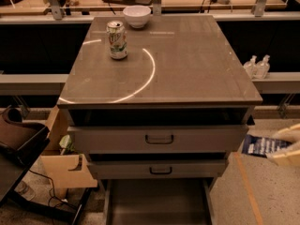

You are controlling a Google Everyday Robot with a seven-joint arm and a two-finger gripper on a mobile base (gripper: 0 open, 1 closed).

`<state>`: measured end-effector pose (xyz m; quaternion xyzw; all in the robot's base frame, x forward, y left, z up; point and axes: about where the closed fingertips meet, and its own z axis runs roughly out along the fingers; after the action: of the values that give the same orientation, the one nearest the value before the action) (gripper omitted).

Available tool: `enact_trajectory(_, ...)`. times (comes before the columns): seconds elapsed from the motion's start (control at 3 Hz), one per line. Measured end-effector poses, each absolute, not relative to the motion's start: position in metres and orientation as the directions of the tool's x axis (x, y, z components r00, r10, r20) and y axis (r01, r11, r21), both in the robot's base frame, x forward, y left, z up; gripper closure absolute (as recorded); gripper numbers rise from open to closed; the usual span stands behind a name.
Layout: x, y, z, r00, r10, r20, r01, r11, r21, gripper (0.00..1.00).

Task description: Place rxbar blueberry into bottom drawer

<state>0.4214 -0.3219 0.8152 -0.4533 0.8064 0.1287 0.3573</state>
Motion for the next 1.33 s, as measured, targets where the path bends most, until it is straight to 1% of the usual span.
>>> enact_trajectory(0.33, 0.388, -0.325, 0.776, -0.411, -0.654, -0.635, -0.8, 0.593, -0.094, 1.0)
enact_trajectory(0.67, 0.386, -0.328, 0.739, -0.468, -0.685, -0.559, -0.741, 0.648, -0.174, 1.0)
enact_trajectory(1.0, 0.385, -0.327, 0.739, -0.468, -0.685, -0.558, -0.743, 0.647, -0.172, 1.0)
enact_trajectory(1.33, 0.379, -0.303, 0.692, -0.455, -0.705, -0.544, -0.778, 0.612, -0.142, 1.0)
